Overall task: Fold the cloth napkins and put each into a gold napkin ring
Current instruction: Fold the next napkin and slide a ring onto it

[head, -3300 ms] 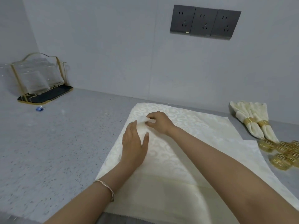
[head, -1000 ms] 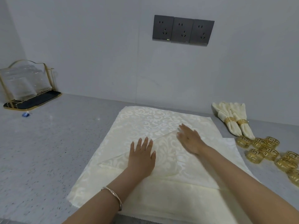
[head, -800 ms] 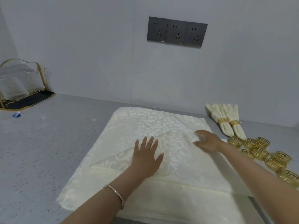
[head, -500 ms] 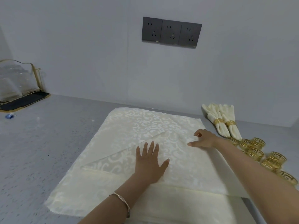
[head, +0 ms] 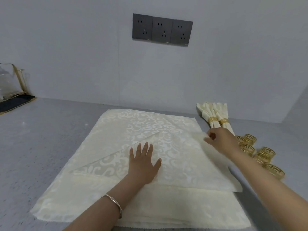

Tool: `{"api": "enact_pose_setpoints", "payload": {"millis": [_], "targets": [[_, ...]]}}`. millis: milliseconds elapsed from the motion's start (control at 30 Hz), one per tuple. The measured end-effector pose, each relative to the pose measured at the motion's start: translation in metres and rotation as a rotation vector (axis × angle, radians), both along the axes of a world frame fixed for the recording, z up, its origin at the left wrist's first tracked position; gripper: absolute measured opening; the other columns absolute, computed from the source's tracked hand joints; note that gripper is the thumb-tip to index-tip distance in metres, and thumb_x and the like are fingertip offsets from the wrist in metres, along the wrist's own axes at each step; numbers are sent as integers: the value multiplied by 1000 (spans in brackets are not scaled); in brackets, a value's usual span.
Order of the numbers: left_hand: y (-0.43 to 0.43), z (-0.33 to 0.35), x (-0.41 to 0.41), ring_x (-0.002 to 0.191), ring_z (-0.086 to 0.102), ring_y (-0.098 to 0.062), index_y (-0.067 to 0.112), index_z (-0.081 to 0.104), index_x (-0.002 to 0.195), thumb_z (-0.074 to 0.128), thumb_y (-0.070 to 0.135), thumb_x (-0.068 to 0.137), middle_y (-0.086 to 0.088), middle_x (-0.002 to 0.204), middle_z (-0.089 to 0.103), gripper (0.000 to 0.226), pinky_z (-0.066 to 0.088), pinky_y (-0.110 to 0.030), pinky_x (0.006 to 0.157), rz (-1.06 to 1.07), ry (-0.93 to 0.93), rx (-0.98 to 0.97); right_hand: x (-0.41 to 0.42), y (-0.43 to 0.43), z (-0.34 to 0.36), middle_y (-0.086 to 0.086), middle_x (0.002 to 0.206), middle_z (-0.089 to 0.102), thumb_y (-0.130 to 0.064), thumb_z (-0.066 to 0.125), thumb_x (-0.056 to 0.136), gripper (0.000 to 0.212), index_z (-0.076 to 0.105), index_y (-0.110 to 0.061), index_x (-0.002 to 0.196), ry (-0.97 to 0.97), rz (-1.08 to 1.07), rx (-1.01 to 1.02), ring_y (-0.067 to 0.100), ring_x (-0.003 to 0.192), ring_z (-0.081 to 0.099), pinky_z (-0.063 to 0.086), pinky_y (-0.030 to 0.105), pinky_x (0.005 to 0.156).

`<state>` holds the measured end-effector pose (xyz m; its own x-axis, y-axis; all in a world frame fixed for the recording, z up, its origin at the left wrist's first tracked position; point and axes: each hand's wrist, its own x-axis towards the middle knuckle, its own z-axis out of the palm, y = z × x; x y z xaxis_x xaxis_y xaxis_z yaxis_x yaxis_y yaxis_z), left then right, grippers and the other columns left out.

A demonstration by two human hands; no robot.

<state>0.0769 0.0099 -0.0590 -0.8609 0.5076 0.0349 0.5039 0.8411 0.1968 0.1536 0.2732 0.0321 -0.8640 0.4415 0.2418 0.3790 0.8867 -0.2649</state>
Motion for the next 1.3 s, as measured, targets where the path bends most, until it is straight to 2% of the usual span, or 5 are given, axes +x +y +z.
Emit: {"api": "enact_pose_setpoints", "payload": {"millis": [200,400,967,1100,1300], "targets": [[4,0,0,147,-11,-22,22,-3,153,16,49,100,2,161,-8,63,-8,-48,118,14,-18,-4,39,-105,-55,-8,93,74,-33,60,91,19,76,-22,91,260,234,-225,7,88,66,51,29,79],[3,3,2,148,-9,-17,23,2,153,11,43,103,5,161,-4,55,-9,-42,119,-39,-54,88,48,-141,-80,-19,109,69,-37,49,97,26,70,-31,111,252,399,-39,-2,104,59,34,4,83],[0,2,0,147,-11,-14,26,1,153,16,41,103,11,160,-6,55,-12,-44,117,-223,-60,24,63,-149,-77,-13,100,72,-50,20,100,59,74,-27,95,163,485,164,3,91,66,54,21,73],[1,2,0,147,-10,-15,25,0,153,16,42,103,10,160,-5,55,-11,-45,117,-224,-38,0,36,-131,-56,-10,128,60,-40,35,99,39,62,-25,124,260,323,-52,6,119,53,36,16,94],[2,4,1,147,-10,-15,24,-1,153,14,42,103,10,160,-6,55,-10,-45,117,-219,-35,-30,-32,-119,-64,-4,159,10,-30,21,104,49,17,-16,151,-107,300,12,10,146,5,-1,28,117]]}}
